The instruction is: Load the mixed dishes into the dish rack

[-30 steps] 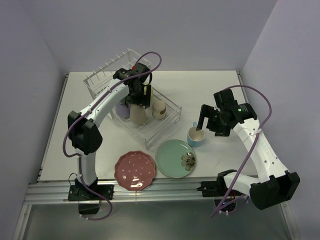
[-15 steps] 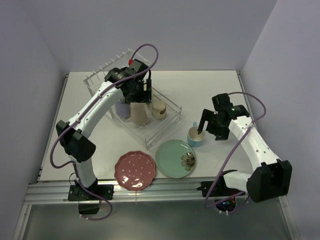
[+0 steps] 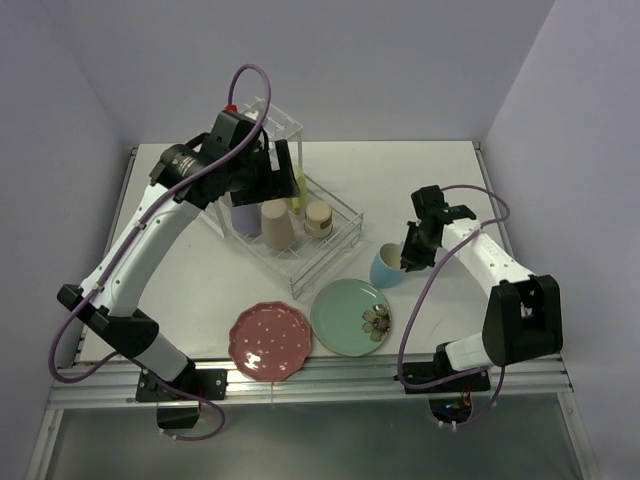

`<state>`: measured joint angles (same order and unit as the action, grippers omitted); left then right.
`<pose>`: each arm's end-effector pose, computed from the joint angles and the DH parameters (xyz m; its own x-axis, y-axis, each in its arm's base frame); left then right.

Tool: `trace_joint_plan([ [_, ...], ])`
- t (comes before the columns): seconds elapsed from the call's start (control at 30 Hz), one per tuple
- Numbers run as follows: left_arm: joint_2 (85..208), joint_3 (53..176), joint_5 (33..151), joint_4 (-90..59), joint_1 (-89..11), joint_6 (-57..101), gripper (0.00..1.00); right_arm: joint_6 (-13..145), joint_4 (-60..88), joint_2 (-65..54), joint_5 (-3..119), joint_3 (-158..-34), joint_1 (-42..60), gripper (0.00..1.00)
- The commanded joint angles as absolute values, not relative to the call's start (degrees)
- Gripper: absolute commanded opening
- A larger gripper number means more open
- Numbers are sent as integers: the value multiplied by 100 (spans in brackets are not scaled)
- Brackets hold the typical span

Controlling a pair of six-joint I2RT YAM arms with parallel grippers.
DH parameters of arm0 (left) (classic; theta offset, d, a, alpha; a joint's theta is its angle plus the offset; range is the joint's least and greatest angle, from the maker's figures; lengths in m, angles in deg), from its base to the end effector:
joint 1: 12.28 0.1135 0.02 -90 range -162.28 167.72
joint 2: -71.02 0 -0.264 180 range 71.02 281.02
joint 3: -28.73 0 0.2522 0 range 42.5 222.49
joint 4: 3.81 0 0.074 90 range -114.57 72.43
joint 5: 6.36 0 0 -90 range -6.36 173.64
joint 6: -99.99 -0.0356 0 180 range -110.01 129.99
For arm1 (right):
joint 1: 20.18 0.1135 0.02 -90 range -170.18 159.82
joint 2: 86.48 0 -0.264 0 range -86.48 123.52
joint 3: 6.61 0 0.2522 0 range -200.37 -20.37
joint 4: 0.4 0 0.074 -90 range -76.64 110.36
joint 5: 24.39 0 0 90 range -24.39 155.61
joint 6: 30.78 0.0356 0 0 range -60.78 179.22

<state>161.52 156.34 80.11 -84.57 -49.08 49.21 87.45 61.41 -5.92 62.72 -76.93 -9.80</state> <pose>0.2437 -0.1796 0.4540 -0.7837 -0.2019 -0.5874 0.0861 0.9013 -0.4246 0.2541 0.0484 0.2249 -0.9168 0.3123 -0.2488 0.2706 0.9441 0.1880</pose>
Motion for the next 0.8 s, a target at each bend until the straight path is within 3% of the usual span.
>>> trace_joint_plan([
  [0.0,16164,15798,8477,-8305,-4929,4963,89,8804,5731,-833,6377,-7540,-1016,6],
  [0.03,16190,15842,8505,-8304,-4937,4963,89,8796,5704,-912,6403,-7531,-1007,0],
  [0.17,16339,15948,8847,-8156,-4894,4910,91,8664,5818,-1097,6342,-7749,-1024,0],
  [0.37,16208,15588,10445,-7410,-4429,5497,93,8524,6284,-1642,5676,-8811,-1051,0],
  [0.53,15717,14561,12236,-5776,-3875,6736,93,8514,6197,-1783,3420,-9463,-1279,0],
  [0.77,15136,13180,13198,-3200,-3751,9380,94,9936,4476,-1880,1114,-9456,-1288,0],
])
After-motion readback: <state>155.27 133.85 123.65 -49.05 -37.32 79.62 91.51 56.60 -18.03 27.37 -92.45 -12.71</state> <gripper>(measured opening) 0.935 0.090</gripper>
